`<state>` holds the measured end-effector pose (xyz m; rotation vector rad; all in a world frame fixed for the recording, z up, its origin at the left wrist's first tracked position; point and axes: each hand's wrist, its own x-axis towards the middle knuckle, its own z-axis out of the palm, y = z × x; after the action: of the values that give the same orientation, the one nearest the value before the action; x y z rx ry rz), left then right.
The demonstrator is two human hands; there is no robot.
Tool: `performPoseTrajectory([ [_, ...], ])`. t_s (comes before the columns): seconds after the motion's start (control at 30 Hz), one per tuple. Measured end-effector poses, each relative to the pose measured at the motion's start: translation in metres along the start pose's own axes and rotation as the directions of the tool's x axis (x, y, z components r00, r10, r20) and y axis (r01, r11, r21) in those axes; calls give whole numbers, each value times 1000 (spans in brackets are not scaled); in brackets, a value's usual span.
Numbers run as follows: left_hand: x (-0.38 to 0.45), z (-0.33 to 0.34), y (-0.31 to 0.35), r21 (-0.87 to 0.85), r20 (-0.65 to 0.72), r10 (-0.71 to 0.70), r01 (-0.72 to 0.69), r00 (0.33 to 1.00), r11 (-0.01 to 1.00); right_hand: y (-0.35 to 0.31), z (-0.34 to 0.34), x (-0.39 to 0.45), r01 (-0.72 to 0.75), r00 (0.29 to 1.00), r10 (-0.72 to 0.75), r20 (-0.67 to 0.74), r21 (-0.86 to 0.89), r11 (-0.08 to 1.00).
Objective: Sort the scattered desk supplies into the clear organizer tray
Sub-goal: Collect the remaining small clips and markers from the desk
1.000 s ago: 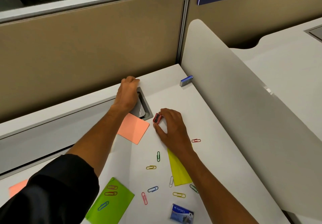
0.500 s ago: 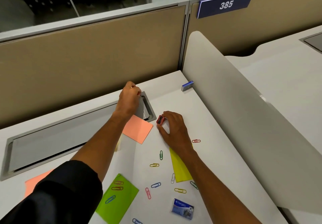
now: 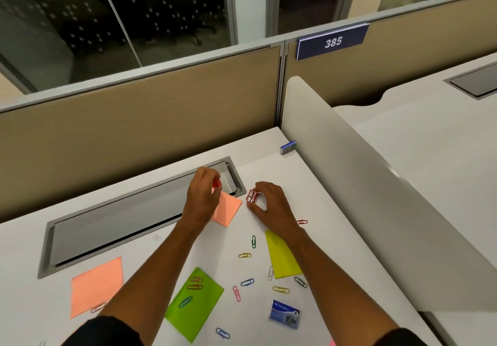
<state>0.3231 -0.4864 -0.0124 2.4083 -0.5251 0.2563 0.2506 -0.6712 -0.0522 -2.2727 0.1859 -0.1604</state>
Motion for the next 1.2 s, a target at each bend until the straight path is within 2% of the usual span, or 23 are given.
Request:
performPoseTrajectory([
  [0.2, -46, -20, 19, -53, 3, -49, 49, 999, 997, -27, -15, -21, -61, 997, 55, 59, 110, 992],
  [0.37, -86, -39, 45, -32, -36, -41, 40, 999, 999, -45, -15, -69, -79, 996, 73, 53, 111, 991],
  [0.6, -149, -59, 69, -54, -29, -79, 78, 996, 996, -72, -16, -128, -15, 1000, 14, 11, 86, 996],
  [0.93, -248, -118, 63, -138, -50, -129, 121, 990, 983, -120, -13, -205, 253, 965, -248, -91, 47, 966],
  [1.07, -301, -155, 58, -139, -98, -84, 70, 992, 988, -147, 5, -250, 283, 958, -278, -66, 67, 957],
  [1.2, -359, -190, 46, -139, -120, -134, 117, 984, 983, -178, 28, -300, 301, 953, -302, -7, 87, 950],
])
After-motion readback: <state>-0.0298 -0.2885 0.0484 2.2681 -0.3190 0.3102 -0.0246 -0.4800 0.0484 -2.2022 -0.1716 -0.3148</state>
